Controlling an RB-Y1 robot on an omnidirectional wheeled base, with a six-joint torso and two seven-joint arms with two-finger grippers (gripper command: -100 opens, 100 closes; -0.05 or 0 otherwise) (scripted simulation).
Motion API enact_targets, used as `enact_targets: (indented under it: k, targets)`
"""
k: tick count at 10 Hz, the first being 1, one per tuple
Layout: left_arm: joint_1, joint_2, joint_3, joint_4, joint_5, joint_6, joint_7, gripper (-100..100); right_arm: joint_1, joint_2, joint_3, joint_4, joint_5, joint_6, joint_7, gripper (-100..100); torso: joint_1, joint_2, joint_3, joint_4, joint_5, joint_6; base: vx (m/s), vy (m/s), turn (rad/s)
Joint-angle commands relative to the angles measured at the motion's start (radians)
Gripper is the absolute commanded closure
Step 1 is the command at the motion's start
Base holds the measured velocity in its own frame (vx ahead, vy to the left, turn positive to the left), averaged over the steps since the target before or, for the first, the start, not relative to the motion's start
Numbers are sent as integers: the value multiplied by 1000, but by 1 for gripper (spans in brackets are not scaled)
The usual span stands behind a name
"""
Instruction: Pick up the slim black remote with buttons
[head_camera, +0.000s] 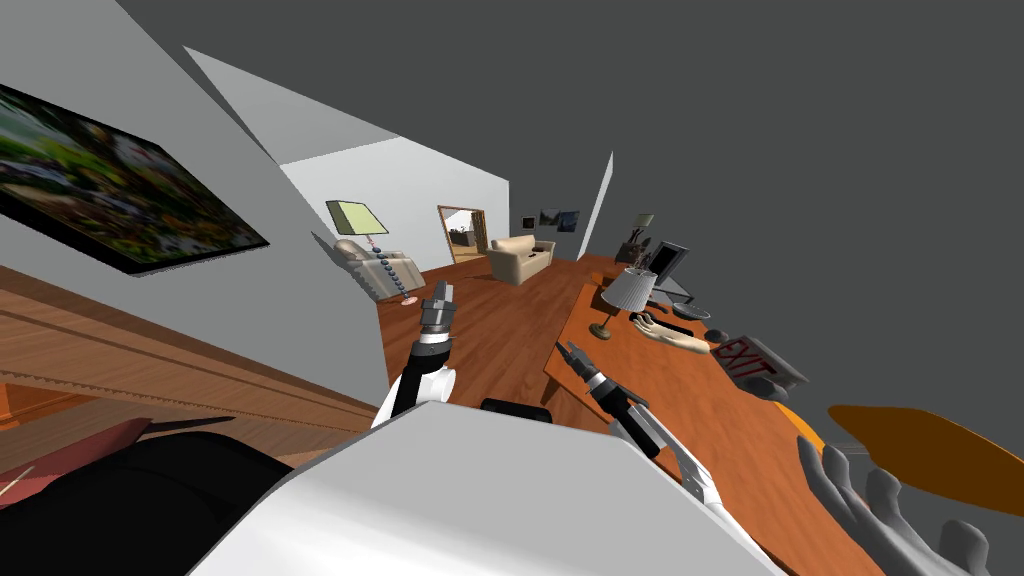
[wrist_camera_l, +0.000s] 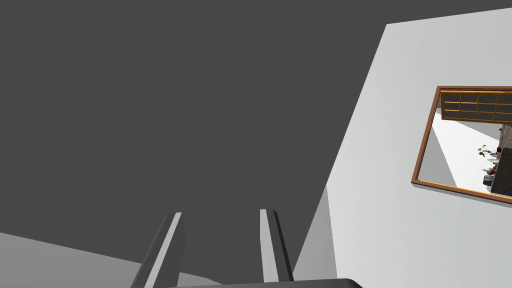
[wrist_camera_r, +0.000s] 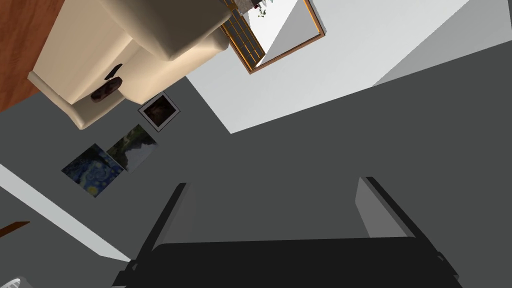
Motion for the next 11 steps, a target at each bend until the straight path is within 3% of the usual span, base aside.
enact_targets:
  k: [1,7,11]
  targets:
    - [0,0,0,0,0,0,0,0,-1,0,1,8,1,-2,1,-100,0,0,0,0,0,0,-11,-20,-57]
    - [0,0,0,0,0,0,0,0,-1,0,1,8,1,-2,1,-100,-1,1,1,0,0,0,1,3,7]
    - [0,0,0,0,0,0,0,0,6,-98,10,101,36,-9,45,-100,1,0,0,0,0,0,16,28,78]
